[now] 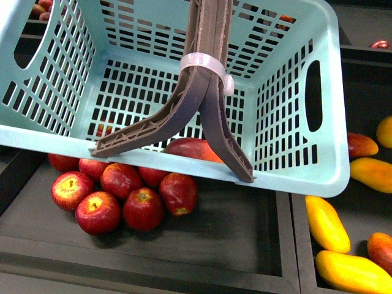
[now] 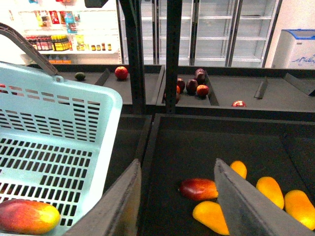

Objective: Pick mango and avocado into basket

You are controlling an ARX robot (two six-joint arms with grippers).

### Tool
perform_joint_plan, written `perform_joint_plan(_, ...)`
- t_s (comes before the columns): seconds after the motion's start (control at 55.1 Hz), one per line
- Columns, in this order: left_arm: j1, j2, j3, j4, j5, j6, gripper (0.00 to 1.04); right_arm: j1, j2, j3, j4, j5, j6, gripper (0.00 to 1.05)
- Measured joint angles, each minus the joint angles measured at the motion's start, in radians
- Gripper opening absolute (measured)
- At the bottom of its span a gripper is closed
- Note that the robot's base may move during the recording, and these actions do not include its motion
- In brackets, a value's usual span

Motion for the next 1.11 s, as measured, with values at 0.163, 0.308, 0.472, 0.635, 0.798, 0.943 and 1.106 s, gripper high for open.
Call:
perform_joint_plan(0.163, 0.000, 0.000, 0.000, 0.000, 0.002, 0.000, 0.12, 0.000, 0.000, 0.000, 0.000, 0.000, 0.000, 0.77)
perform_joint_plan(0.308, -0.009, 0.000, 0.000, 0.000, 0.003, 0.000, 0.12, 0.000, 0.000, 0.000, -0.002, 0.004, 0.001, 0.99)
perform_joint_plan(0.472, -0.009, 0.000, 0.000, 0.001, 0.014, -0.007, 0.12, -0.002, -0.004, 0.000, -0.002, 0.003, 0.001, 0.97)
perform_joint_plan(0.635, -0.008, 0.000, -0.001, 0.001, 0.009, -0.006, 0.12, -0.002, -0.003, 0.000, -0.003, 0.000, 0.000, 0.97)
perform_joint_plan(0.798, -0.002, -0.001, -0.002, 0.001, -0.007, 0.002, 0.12, -0.002, -0.004, 0.000, -0.004, 0.000, 0.000, 0.97)
perform_joint_plan(0.943, 0.000, -0.002, -0.002, 0.002, -0.005, 0.000, 0.12, -0.001, -0.004, 0.000, -0.005, 0.000, 0.000, 0.97)
perform_joint_plan(1.106, -0.001, -0.002, -0.003, 0.002, 0.003, -0.002, 0.12, -0.001, -0.005, 0.000, -0.005, 0.000, 0.000, 0.97)
